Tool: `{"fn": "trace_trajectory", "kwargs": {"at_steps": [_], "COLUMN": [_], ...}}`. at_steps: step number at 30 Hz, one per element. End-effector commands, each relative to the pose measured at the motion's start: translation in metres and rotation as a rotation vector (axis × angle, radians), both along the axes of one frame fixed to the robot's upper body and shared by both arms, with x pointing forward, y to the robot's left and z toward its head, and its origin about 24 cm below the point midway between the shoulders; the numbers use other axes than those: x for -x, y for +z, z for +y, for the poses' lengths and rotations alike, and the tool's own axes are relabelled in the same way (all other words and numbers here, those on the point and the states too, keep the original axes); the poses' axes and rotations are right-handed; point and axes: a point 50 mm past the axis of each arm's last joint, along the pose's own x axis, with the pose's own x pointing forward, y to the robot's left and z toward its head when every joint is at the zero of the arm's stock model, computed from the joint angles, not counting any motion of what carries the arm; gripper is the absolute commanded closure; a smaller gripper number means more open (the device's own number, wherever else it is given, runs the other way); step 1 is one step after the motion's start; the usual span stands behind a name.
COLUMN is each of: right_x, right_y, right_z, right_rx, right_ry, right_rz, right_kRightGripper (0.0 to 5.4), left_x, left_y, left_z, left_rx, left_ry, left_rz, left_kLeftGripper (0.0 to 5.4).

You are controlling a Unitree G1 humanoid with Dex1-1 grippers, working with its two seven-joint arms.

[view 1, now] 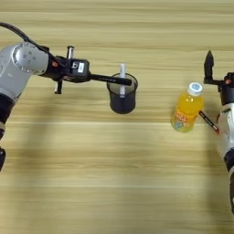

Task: Move the objects on the table

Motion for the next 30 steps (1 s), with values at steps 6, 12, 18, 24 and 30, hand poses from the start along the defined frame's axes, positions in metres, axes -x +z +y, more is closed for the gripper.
{"fn": "trace_trajectory", "kwargs": {"at_steps": [6,12,18,24,30], "right_x": [0.0013,0.0012,0.0012,0.0013,0.0013], "right_y": [-0.0012,-0.0012,-0.0011,-0.0012,-0.0012], "right_z": [0.0012,0.0013,0.0014,0.0012,0.0006], "right_rx": [0.002,0.001,0.001,0.000,0.000], "right_ry": [0.002,0.002,0.002,0.002,0.002], "right_rz": [0.001,0.002,0.001,0.001,0.002], "right_kRightGripper": [0.00,0.00,0.00,0.00,0.00], "left_x": [-0.0035,-0.0037,-0.0028,-0.0026,-0.0029], "left_y": [0.0072,0.0070,0.0052,0.0051,0.0051], "left_z": [-0.0076,-0.0101,-0.0126,-0.0135,-0.0133], "left_rx": [-0.007,-0.007,-0.015,-0.017,-0.018], "left_ry": [-0.024,-0.031,-0.043,-0.047,-0.043], "left_rz": [-0.026,-0.025,-0.017,-0.016,-0.018], "left_kLeftGripper": [4.73,4.73,4.73,4.73,4.73]}}
